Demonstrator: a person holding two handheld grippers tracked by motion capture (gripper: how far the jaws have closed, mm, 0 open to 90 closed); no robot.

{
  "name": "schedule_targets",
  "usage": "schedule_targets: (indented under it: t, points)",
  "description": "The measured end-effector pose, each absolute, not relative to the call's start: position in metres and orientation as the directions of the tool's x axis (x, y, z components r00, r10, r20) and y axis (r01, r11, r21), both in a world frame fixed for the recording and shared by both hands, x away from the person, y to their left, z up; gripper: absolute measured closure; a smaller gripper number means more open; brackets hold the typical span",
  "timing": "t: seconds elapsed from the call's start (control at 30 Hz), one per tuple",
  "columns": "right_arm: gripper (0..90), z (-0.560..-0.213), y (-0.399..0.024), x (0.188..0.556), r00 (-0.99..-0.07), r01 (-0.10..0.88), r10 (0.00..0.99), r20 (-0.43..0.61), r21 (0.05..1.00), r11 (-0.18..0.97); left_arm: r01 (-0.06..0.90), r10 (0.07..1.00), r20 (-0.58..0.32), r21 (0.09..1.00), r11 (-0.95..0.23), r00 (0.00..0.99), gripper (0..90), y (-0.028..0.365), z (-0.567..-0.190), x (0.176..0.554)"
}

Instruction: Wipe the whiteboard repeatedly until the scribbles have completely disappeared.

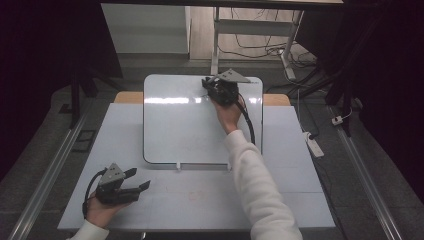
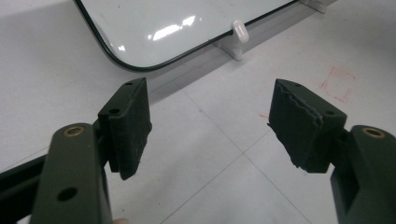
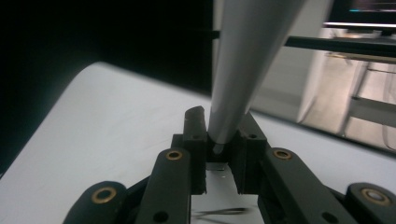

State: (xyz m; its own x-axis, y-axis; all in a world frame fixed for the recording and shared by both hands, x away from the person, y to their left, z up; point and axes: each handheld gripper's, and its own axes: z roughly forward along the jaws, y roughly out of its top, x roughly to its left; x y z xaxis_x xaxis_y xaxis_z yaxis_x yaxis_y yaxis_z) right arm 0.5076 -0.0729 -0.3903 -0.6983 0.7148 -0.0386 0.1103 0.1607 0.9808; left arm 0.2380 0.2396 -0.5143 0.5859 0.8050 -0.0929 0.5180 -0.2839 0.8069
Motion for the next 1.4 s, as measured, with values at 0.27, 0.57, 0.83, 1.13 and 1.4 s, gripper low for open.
schedule_targets:
  t: [0.27, 0.57, 0.83, 1.13, 1.4]
  points:
    - [77.9, -0.396, -0.073, 0.497, -0.690, 0.109, 0.718, -0.086, 0.969, 0.221, 0.513, 0.806, -0.090, 0.811, -0.282, 0.585, 30.2, 0.239, -0.513, 0.237]
    - [77.9, -0.409, -0.072, 0.484, -0.699, 0.101, 0.710, -0.087, 0.971, 0.219, 0.512, 0.804, -0.088, 0.810, -0.286, 0.588, 30.2, 0.239, -0.513, 0.237]
    - [77.9, -0.417, -0.070, 0.477, -0.710, 0.105, 0.699, -0.086, 0.969, 0.226, 0.517, 0.804, -0.094, 0.808, -0.283, 0.587, 30.2, 0.239, -0.514, 0.240]
    - [77.9, -0.408, -0.115, 0.484, -0.582, 0.121, 0.813, -0.005, 0.988, 0.093, 0.514, 0.805, -0.093, 0.811, -0.280, 0.586, 30.2, 0.241, -0.513, 0.239]
    - [77.9, -0.410, -0.115, 0.480, -0.586, 0.096, 0.807, -0.074, 0.983, 0.160, 0.513, 0.805, -0.093, 0.812, -0.278, 0.585, 30.2, 0.240, -0.513, 0.237]
